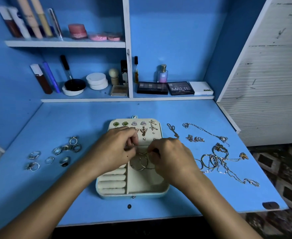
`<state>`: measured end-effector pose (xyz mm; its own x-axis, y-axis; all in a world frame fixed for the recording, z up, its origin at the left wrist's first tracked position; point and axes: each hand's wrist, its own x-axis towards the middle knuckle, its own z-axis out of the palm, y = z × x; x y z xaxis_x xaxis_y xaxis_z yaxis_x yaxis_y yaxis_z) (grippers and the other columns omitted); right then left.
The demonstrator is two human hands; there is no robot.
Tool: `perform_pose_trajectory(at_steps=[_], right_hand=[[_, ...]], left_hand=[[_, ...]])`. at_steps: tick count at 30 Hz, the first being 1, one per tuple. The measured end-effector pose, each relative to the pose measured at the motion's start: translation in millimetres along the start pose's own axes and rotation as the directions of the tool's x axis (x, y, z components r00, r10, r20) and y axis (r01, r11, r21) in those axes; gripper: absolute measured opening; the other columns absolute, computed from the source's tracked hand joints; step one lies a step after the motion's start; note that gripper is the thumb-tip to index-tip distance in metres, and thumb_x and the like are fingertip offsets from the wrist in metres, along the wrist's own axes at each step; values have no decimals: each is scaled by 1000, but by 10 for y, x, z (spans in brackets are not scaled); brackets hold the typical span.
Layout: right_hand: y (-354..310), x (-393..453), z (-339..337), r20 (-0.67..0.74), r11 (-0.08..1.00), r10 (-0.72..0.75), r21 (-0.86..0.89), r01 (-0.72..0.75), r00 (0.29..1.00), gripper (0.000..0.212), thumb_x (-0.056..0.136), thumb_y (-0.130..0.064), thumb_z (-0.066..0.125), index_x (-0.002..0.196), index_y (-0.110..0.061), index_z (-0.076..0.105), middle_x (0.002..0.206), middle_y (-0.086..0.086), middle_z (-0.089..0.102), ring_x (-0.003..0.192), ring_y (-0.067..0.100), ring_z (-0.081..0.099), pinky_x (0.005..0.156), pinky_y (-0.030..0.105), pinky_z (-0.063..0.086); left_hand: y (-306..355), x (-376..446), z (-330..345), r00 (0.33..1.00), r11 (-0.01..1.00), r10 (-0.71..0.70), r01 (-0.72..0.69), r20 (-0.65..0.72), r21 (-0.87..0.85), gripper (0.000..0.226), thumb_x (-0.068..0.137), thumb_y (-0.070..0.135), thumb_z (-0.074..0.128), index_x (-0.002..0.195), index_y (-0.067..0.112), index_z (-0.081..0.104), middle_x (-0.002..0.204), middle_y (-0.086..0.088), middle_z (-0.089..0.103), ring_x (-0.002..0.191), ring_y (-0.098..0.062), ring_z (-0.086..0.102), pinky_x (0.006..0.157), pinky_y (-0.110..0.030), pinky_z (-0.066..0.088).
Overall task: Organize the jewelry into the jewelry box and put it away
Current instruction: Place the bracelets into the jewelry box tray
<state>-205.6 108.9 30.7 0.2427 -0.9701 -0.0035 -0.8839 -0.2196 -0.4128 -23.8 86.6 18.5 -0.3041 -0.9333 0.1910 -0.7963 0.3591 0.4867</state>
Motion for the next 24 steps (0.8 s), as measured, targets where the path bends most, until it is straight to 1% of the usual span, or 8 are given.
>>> perform_pose_trajectory(at_steps=[4, 6, 10, 14, 15, 18, 20, 24], right_hand=[[-82, -9, 80, -29, 997, -10, -72, 8, 1000, 28, 94, -19, 54, 119, -28, 63, 114, 2, 64, 107, 27, 58, 77, 33, 45], [-100, -11, 108, -50, 996, 2, -90, -7, 999, 29, 93, -19, 53, 120, -27, 61, 114, 3, 63, 106, 29, 58, 74, 33, 41], [-123, -24, 169, -68, 996, 23, -86, -28, 997, 25, 93, -20, 52, 117, -25, 56, 109, 4, 63, 102, 30, 59, 69, 33, 35], [-121, -26, 211, -103, 997, 47, -63, -53, 994, 18, 95, -22, 50, 112, -25, 55, 103, 4, 64, 98, 31, 59, 67, 32, 32], [-119, -25, 214, -110, 997, 54, -46, -59, 992, 17, 95, -24, 49, 111, -26, 56, 102, 4, 65, 97, 31, 60, 66, 32, 32], [-116, -18, 225, -116, 998, 69, 6, -69, 991, 16, 95, -29, 51, 109, -28, 58, 100, 3, 67, 97, 31, 60, 66, 32, 33], [-100, -10, 227, -114, 997, 80, 33, -76, 990, 16, 93, -27, 52, 107, -29, 60, 98, 2, 69, 96, 31, 61, 67, 33, 38], [-55, 0, 223, -95, 995, 86, 65, -80, 992, 17, 90, -26, 54, 104, -30, 62, 97, 0, 71, 95, 28, 62, 73, 33, 48]], left_hand=[[19, -14, -30, 1000, 999, -15, 16, 22, -46, 21, 75, 15, 74, 78, 28, 57, 73, 13, 57, 71, -1, 53, 60, -17, 40], [45, -18, -25, 999, 999, -25, 26, 43, -23, 23, 72, 19, 76, 78, 29, 56, 74, 13, 58, 72, -2, 53, 62, -21, 43], [85, -9, -3, 998, 997, -48, 46, 28, 59, 27, 67, 18, 75, 77, 28, 53, 73, 13, 55, 74, -6, 52, 67, -30, 46], [121, 0, 19, 998, 989, -59, 55, 25, 136, 28, 68, 17, 73, 78, 28, 50, 73, 14, 50, 77, -7, 47, 60, -22, 36], [126, 3, 24, 998, 987, -56, 52, 21, 152, 27, 69, 17, 72, 78, 28, 49, 73, 14, 49, 77, -8, 46, 60, -23, 34], [125, 11, 32, 999, 983, -53, 52, 1, 176, 26, 69, 16, 69, 78, 29, 49, 73, 13, 48, 78, -9, 45, 64, -28, 35], [121, 14, 33, 998, 982, -61, 61, -6, 177, 24, 69, 16, 69, 78, 29, 50, 73, 13, 48, 79, -9, 46, 65, -29, 38], [125, 10, 44, 997, 979, -78, 78, -11, 188, 24, 69, 17, 69, 80, 29, 50, 73, 14, 48, 79, -8, 46, 64, -28, 34]])
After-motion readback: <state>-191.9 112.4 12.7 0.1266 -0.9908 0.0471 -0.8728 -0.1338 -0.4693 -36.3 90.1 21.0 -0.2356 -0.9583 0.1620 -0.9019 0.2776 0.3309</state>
